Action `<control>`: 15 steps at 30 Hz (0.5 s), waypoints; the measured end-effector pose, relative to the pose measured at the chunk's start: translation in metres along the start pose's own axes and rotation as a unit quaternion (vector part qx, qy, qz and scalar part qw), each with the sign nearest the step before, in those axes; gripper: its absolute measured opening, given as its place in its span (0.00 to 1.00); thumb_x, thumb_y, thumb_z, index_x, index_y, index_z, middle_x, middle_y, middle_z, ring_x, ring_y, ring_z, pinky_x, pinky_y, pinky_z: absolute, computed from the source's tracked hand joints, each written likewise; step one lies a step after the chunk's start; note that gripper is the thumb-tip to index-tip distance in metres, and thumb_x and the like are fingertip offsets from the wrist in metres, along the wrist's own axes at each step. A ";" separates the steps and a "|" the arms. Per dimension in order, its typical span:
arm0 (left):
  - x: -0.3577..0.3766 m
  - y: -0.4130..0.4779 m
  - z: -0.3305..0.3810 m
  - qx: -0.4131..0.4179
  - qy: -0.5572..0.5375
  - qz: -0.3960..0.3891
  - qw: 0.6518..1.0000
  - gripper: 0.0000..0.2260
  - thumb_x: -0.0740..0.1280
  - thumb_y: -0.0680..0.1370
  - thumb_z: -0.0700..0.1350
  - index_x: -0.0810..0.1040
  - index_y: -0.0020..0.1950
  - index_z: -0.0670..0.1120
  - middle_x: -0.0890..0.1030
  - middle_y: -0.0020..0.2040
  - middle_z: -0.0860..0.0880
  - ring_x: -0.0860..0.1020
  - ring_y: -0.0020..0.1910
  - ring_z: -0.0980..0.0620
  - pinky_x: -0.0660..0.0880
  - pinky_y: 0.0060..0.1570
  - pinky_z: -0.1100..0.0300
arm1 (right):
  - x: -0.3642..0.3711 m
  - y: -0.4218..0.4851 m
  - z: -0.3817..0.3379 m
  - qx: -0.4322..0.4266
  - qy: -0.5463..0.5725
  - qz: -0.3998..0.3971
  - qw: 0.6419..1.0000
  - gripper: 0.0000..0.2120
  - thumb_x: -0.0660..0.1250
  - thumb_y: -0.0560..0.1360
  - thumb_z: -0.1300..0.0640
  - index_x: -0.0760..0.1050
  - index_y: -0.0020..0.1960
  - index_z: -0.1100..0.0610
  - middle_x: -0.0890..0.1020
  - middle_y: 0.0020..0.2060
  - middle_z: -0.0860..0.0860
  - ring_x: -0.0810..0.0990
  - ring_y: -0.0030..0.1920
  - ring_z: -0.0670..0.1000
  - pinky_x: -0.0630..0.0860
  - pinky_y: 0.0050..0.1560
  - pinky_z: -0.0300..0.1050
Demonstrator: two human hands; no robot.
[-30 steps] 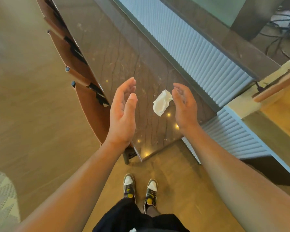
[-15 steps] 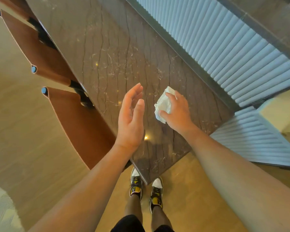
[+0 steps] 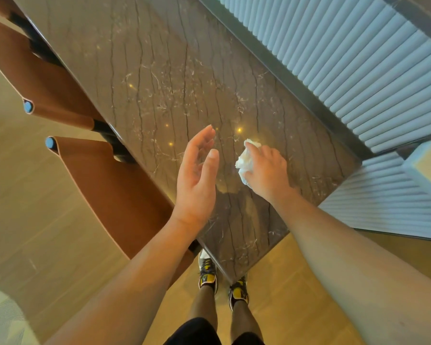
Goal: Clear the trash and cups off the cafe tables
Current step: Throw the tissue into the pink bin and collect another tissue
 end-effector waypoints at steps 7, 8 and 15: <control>0.000 -0.003 0.017 0.006 -0.003 -0.022 1.000 0.19 0.59 0.83 0.57 0.69 0.74 0.59 0.75 0.75 0.52 0.72 0.76 0.53 0.71 0.75 0.41 | -0.010 -0.030 -0.001 0.045 0.135 0.009 0.990 0.18 0.67 0.79 0.62 0.75 0.68 0.52 0.78 0.62 0.51 0.77 0.63 0.57 0.71 0.61 0.55; 0.001 -0.004 0.021 0.010 0.000 -0.025 1.000 0.19 0.59 0.83 0.57 0.69 0.74 0.58 0.75 0.75 0.52 0.72 0.75 0.53 0.71 0.75 0.41 | -0.017 -0.036 -0.002 0.046 0.152 0.016 0.987 0.18 0.67 0.79 0.62 0.75 0.68 0.52 0.79 0.62 0.51 0.78 0.63 0.56 0.74 0.63 0.56; 0.028 -0.019 0.055 0.029 -0.008 -0.088 0.996 0.20 0.60 0.83 0.54 0.70 0.76 0.55 0.76 0.72 0.57 0.73 0.73 0.60 0.73 0.74 0.49 | -0.089 -0.100 0.012 0.102 0.405 0.103 0.903 0.13 0.71 0.79 0.59 0.76 0.62 0.49 0.81 0.55 0.46 0.81 0.54 0.49 0.79 0.45 0.34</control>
Point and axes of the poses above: each hand's wrist, its own y-axis towards the middle knuckle, its own x-axis out of the palm, z = x × y, the point moved 8 cm from there along y, towards the middle knuckle
